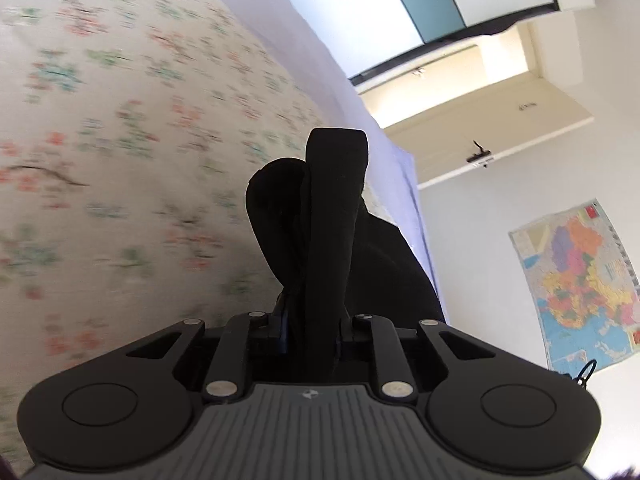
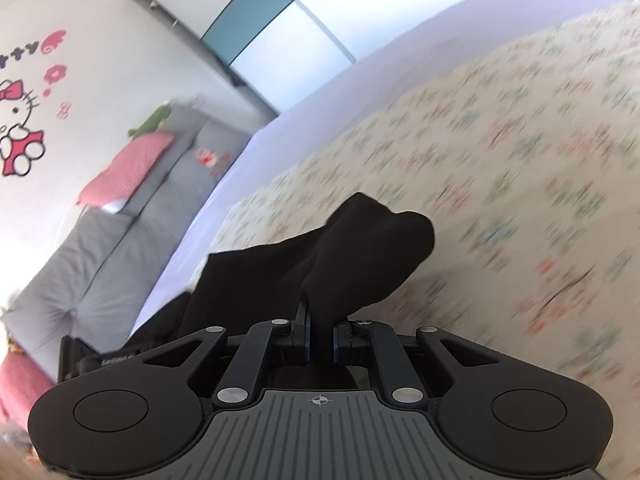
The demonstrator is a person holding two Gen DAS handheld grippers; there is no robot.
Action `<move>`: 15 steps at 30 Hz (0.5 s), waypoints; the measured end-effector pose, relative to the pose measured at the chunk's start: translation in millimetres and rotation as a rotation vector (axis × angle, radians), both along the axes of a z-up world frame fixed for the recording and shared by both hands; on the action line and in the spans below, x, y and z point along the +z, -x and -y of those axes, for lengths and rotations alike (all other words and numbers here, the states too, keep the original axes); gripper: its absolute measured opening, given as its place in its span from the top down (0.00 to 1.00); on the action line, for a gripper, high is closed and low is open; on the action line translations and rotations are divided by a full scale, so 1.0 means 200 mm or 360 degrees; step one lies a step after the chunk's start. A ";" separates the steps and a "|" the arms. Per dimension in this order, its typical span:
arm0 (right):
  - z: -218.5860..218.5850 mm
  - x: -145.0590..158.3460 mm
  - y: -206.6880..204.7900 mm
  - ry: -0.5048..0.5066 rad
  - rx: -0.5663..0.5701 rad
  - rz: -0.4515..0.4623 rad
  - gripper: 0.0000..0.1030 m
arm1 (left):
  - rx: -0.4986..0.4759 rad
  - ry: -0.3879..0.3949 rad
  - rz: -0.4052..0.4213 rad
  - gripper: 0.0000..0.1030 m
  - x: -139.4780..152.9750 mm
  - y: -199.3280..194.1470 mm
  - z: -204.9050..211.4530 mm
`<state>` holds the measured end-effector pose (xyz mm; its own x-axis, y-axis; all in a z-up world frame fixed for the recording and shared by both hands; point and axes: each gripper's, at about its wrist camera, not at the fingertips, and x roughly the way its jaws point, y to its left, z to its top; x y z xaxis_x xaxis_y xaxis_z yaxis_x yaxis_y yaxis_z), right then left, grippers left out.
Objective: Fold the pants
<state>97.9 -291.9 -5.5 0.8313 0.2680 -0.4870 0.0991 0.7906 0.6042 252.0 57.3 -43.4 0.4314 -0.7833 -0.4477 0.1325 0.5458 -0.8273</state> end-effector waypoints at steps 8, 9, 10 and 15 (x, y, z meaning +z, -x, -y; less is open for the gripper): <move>0.41 0.07 -0.05 0.0114 -0.0180 0.0110 0.90 | 0.0119 -0.0016 0.0148 0.37 -0.03 -0.17 0.30; 0.44 0.06 -0.07 0.0129 -0.0191 0.0122 0.89 | 0.0163 -0.0114 0.0175 0.31 -0.04 -0.19 0.33; 0.47 0.04 -0.09 0.0163 -0.0207 0.0123 0.87 | 0.0226 -0.0208 0.0180 0.26 -0.05 -0.19 0.33; 0.55 -0.06 -0.16 0.0383 -0.0346 -0.0139 0.59 | 0.0301 -0.0388 0.0199 0.12 -0.02 -0.19 0.33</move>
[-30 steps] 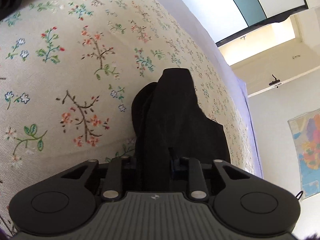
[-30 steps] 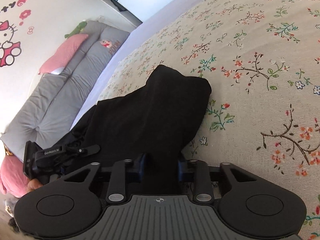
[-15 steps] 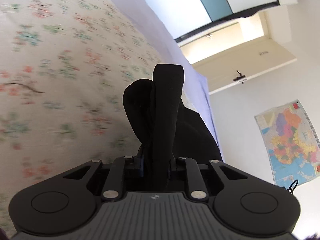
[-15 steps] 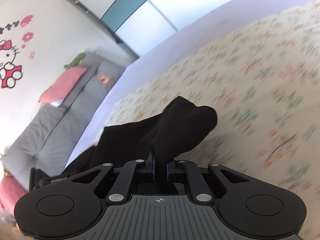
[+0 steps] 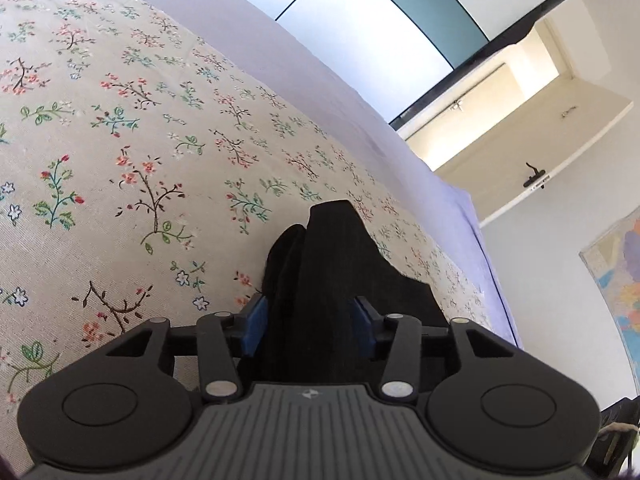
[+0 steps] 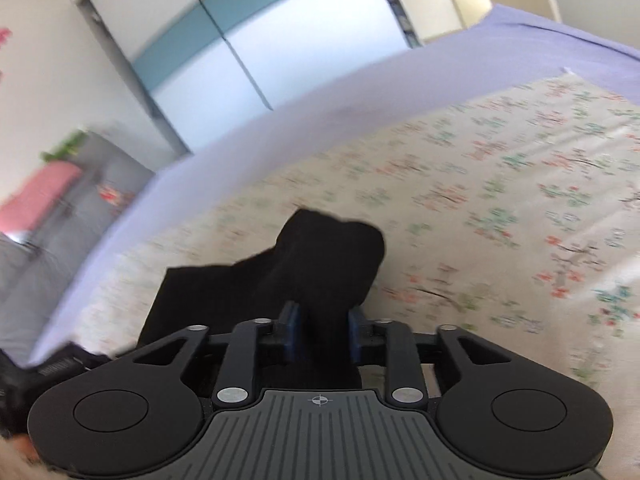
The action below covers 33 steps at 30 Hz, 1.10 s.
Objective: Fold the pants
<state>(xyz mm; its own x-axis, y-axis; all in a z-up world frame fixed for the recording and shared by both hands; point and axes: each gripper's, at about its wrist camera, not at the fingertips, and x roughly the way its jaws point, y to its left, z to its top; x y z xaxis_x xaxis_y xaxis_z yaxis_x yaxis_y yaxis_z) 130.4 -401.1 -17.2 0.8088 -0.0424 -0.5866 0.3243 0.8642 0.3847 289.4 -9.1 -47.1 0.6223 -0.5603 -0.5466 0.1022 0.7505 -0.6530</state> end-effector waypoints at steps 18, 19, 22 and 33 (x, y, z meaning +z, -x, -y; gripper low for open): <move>-0.13 0.03 0.36 -0.0201 0.0120 -0.0273 0.26 | -0.0442 -0.0293 -0.0300 0.08 0.05 0.35 -0.02; -0.13 0.01 0.38 -0.0236 0.0115 -0.0280 0.26 | -0.0463 -0.0338 -0.0304 0.16 0.04 0.37 -0.01; -0.14 -0.03 0.42 -0.0294 0.0099 -0.0332 0.26 | -0.0480 -0.0418 -0.0245 0.51 0.06 0.41 0.01; -0.23 -0.10 0.48 -0.0266 0.0144 -0.0415 0.26 | -0.0257 -0.0661 -0.0052 0.39 0.17 0.40 -0.05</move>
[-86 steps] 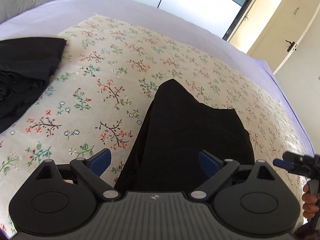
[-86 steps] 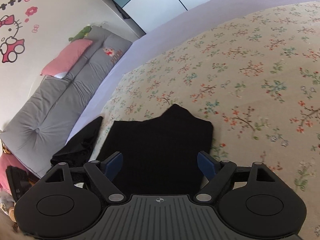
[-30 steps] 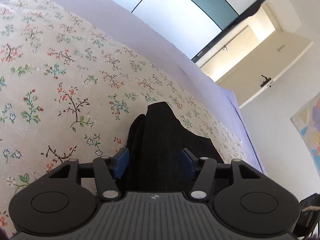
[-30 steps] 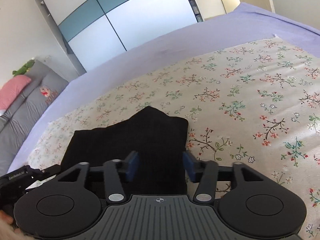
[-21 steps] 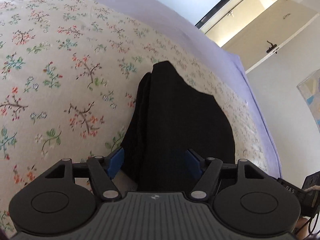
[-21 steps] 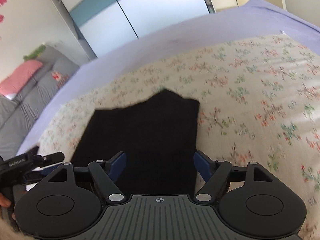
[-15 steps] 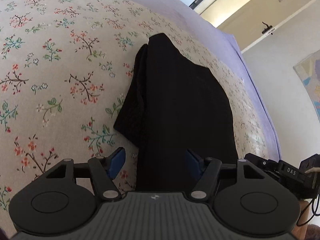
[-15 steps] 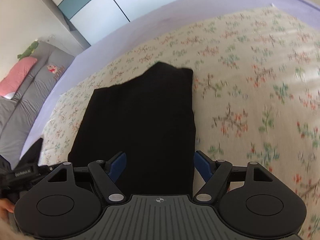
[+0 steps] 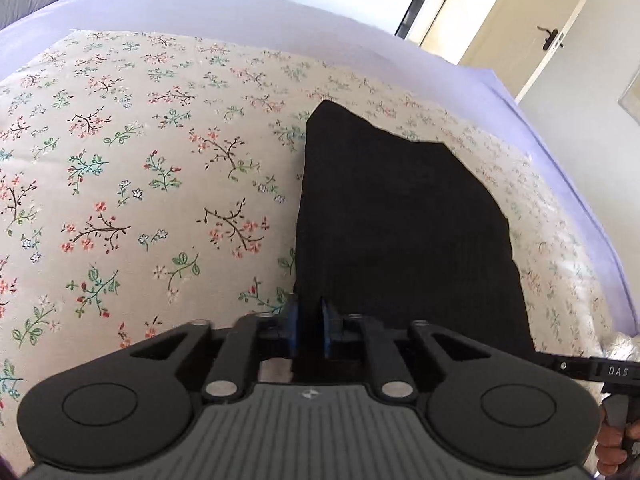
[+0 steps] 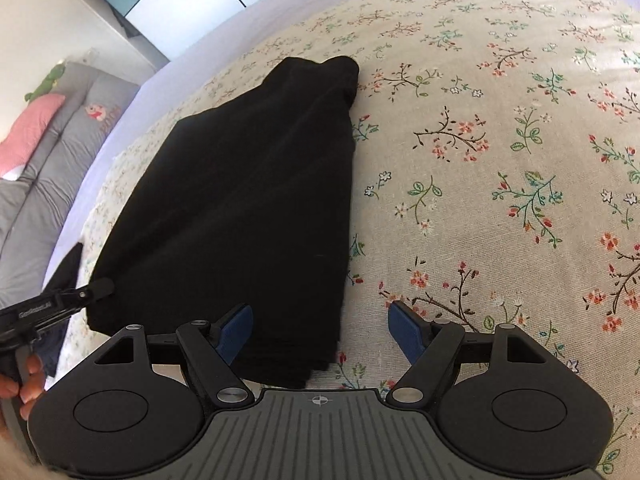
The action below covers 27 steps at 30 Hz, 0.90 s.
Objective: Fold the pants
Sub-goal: 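Lay the folded trousers flat on the floral cover and open both grippers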
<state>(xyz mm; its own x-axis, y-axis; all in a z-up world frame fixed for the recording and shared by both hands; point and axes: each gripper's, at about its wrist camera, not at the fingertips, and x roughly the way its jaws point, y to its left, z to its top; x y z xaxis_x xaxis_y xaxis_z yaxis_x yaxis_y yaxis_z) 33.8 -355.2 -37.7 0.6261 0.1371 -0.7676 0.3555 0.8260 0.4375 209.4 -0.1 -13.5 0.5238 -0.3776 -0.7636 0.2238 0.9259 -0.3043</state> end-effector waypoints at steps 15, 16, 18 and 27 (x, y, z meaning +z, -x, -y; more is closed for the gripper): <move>-0.02 0.09 0.01 0.0111 -0.0033 0.0083 0.26 | -0.0034 -0.0139 0.0349 0.00 0.10 0.19 0.15; -0.03 0.10 0.02 0.0157 -0.0034 0.0090 0.26 | -0.0027 -0.0163 0.0344 0.00 0.10 0.21 0.16; -0.06 0.12 0.04 0.0228 -0.0054 0.0102 0.18 | -0.0028 -0.0193 0.0346 0.00 0.11 0.26 0.17; -0.26 0.27 0.19 0.0545 -0.0085 0.0186 0.07 | 0.0064 -0.0261 0.0269 0.00 0.12 0.47 0.18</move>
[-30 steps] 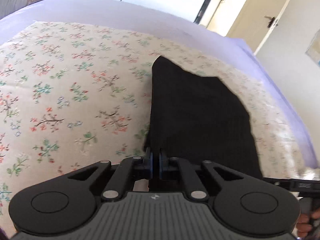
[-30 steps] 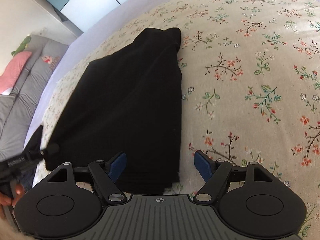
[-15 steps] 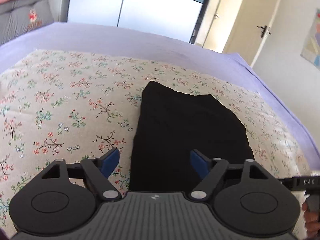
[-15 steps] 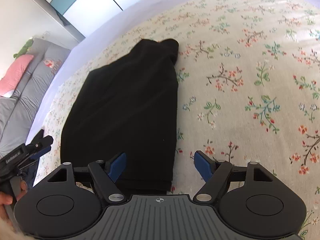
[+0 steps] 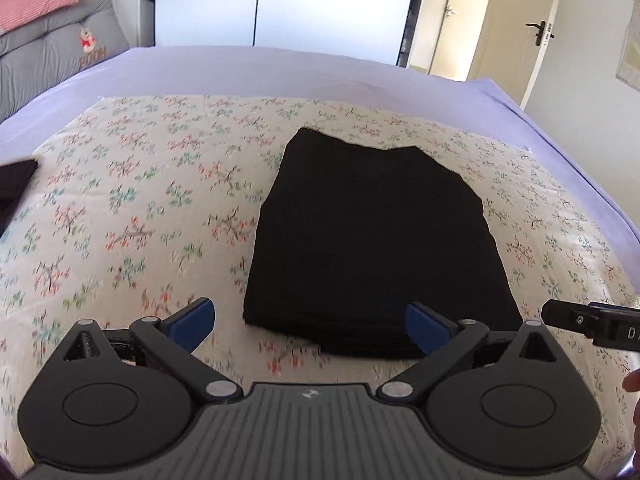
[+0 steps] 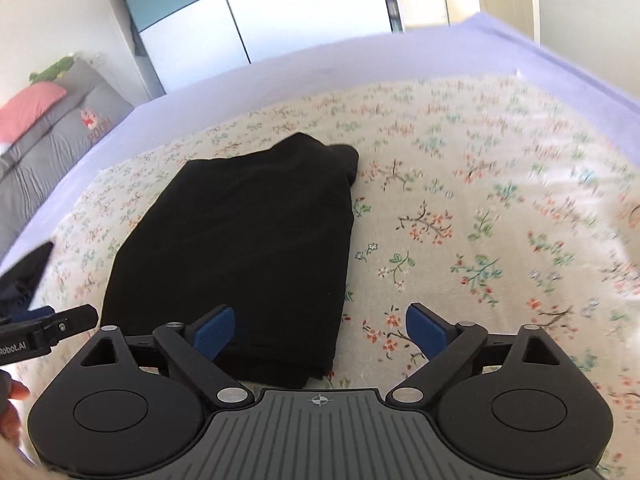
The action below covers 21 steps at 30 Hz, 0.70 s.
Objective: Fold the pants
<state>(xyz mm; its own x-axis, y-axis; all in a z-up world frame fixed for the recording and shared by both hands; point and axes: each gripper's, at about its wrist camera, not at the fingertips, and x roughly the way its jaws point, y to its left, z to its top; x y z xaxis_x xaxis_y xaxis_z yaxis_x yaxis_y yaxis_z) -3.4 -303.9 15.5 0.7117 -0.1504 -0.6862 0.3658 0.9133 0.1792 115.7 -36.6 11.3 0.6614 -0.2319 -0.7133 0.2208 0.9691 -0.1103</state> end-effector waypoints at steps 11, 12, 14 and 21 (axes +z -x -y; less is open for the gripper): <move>-0.23 0.01 0.18 0.0204 -0.0032 -0.0026 0.01 | 0.0056 -0.0108 -0.0085 0.00 -0.07 0.18 0.05; -0.24 0.00 0.19 0.0213 -0.0034 -0.0029 0.01 | 0.0059 -0.0123 -0.0092 0.00 -0.07 0.19 0.05; -0.26 -0.01 0.20 0.0229 -0.0036 -0.0046 0.00 | 0.0070 -0.0150 -0.0076 0.00 -0.07 0.19 0.06; -0.33 -0.08 0.21 0.0326 0.0013 -0.0059 0.00 | 0.0125 -0.0248 -0.0036 0.00 -0.09 0.19 0.09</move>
